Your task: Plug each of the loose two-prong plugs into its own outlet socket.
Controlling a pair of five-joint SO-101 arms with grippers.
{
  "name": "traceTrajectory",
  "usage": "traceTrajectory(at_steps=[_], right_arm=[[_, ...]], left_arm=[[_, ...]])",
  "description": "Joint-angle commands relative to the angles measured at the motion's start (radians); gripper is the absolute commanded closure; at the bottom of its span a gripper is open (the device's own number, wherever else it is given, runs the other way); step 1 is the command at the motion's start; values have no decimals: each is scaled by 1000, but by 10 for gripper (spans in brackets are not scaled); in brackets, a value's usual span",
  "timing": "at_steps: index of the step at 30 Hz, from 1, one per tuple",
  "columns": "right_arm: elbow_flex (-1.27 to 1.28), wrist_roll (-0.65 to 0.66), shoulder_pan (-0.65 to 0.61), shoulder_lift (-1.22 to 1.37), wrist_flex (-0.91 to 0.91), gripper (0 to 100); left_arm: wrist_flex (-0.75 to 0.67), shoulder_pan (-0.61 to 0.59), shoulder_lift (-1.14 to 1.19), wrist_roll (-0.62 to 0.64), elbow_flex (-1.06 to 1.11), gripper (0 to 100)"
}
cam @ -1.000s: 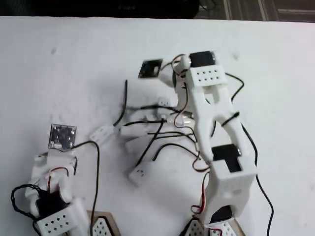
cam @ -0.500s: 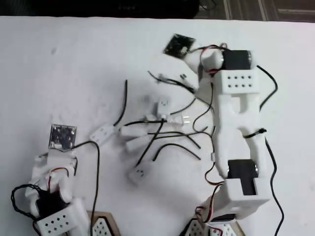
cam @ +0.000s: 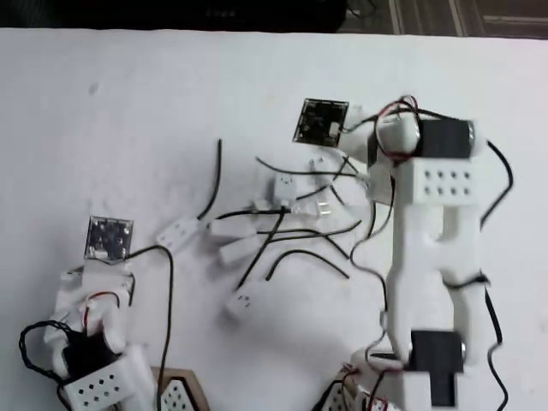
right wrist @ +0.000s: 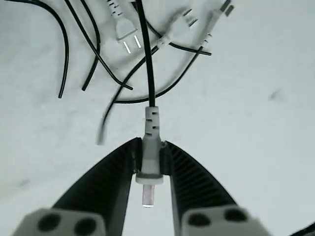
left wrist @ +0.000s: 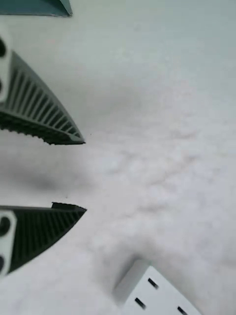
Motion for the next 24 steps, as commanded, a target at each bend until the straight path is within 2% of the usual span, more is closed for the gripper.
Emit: traceTrajectory(at_steps=[1,7,13,15,19,21,24], right_arm=[[-5,-14,4,-162,1,979],[9,-170,-64,-332,1,979],[101,-370,-188,-427,-4,979],[123,-440,-231,-461,-4,979],[164,-566,-320,-559,-5,979],[195,-608,-360,-610,-5,979],[244,-657,-397,-684,-5,979]], left_arm=[[5,-7,-5,9,-3,801],[-9,-1,-8,3,-3,799],[-167,-1,-8,21,-32,800],[-189,-1,-8,104,-87,800],[-189,2,-8,356,-256,801],[-186,45,-8,468,-331,823],[-189,180,-8,489,-414,885]])
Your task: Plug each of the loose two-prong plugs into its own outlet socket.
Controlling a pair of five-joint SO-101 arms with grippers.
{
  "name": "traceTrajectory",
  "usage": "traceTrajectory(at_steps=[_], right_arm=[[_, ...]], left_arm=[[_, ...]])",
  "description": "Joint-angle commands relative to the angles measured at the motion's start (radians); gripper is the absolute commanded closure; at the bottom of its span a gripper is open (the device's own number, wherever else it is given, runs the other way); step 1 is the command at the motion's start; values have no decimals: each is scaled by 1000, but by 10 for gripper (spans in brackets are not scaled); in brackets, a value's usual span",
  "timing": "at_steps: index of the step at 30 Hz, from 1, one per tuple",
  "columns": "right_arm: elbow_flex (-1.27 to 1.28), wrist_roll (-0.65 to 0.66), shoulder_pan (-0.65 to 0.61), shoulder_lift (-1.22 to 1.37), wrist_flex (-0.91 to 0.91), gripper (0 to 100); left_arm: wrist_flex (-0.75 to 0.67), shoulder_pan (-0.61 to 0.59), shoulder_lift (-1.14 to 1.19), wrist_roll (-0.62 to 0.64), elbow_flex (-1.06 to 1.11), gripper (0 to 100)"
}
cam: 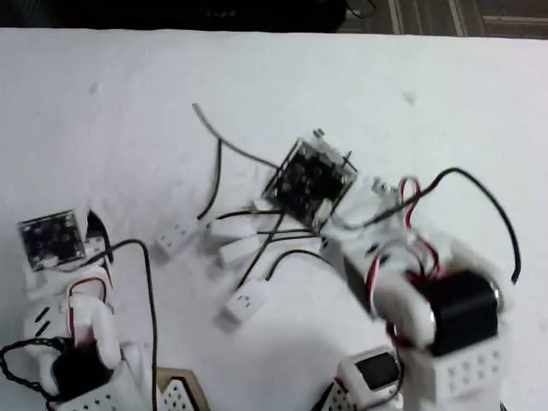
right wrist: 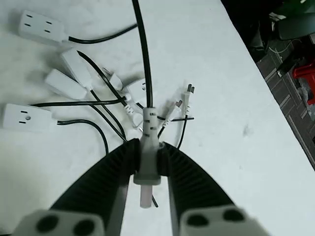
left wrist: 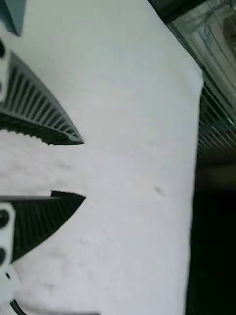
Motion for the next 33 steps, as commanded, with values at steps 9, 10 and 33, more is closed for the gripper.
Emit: traceTrajectory(at_steps=[9,10,33], right_arm=[[157,-86,-145,-302,-5,980],[167,-84,-154,-323,-5,980],[608,-133,-331,-417,-329,980]], left_arm=[[-20,515,-2,222,-279,902],[-20,558,-2,224,-292,902],[9,1334,-7,98,-331,906]])
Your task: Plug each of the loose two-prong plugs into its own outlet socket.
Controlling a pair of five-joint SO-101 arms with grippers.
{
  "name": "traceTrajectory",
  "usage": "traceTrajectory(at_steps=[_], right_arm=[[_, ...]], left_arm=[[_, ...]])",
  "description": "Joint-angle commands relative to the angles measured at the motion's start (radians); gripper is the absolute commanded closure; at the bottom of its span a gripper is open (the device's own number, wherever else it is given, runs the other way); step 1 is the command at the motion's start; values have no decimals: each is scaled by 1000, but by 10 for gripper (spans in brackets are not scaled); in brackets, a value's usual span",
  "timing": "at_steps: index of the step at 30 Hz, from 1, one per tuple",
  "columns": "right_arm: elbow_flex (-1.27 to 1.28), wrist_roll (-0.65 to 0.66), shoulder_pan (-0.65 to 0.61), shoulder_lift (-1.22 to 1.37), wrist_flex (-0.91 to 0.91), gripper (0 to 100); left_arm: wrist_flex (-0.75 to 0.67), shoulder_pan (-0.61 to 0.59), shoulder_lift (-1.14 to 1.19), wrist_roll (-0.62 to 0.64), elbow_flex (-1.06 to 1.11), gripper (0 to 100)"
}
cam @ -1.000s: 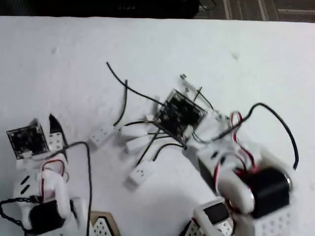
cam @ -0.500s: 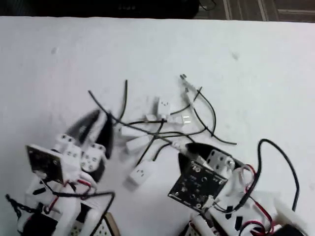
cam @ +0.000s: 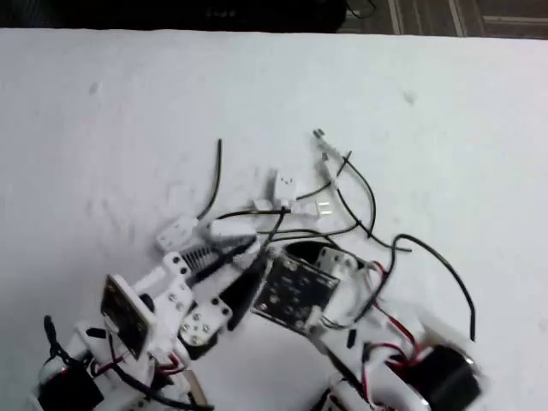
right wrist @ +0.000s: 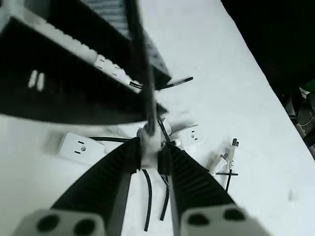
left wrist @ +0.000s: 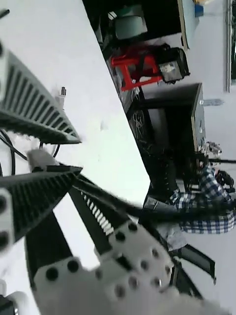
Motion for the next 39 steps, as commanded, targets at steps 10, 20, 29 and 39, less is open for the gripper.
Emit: traceTrajectory(at_steps=[10,20,29,39], right_arm=[[72,0,-5,7,-99,980],[68,-64,-10,225,-214,980],[64,-141,-97,568,-450,980],[-84,-224,-117,875,-608,980]], left_arm=[[104,-4,5,-75,-127,906],[377,-621,5,-77,-311,905],[414,-1000,5,-264,-249,906],[135,-1268,5,-261,104,906]])
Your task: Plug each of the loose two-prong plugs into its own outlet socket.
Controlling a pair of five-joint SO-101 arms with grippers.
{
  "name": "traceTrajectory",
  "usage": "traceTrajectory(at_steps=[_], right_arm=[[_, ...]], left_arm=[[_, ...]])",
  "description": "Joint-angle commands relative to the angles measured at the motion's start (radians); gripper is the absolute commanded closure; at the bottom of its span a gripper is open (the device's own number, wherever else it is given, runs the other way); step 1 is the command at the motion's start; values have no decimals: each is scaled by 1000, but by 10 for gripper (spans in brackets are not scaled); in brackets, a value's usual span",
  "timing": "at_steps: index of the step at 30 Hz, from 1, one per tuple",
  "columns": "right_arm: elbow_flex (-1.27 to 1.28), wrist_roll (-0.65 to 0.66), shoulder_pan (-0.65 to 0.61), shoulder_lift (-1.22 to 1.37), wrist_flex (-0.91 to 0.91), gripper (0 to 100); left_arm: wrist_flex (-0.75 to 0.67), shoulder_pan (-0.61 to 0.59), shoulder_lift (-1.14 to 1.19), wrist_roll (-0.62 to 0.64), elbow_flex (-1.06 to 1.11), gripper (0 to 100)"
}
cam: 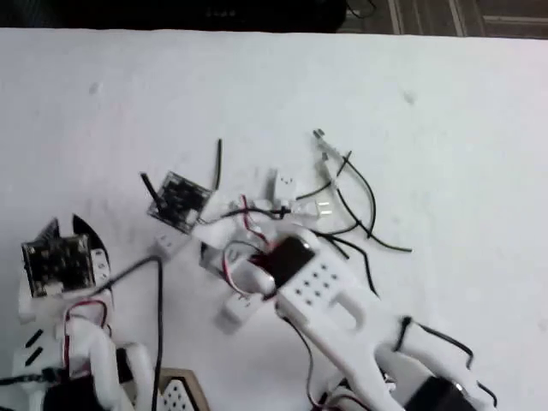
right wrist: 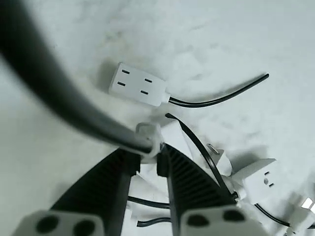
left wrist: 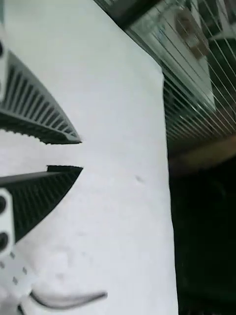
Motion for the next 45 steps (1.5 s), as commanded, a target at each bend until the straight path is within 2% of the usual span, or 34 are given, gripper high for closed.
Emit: traceTrajectory(at_steps=[1,5,9,18,45], right_arm=[[-137,-41,-2,101,-27,980],[-250,-89,-8,237,-31,980],[-319,-127,-15,355,-65,980],[-333,-176,-27,495,-196,980],[-334,-215,-31,599,-245,980]], left_arm=[[-118,-101,7,38,130,906],[-150,-186,7,173,203,906],[-158,-214,7,236,252,906],[-158,-219,7,232,315,905],[-153,-219,7,232,319,905]])
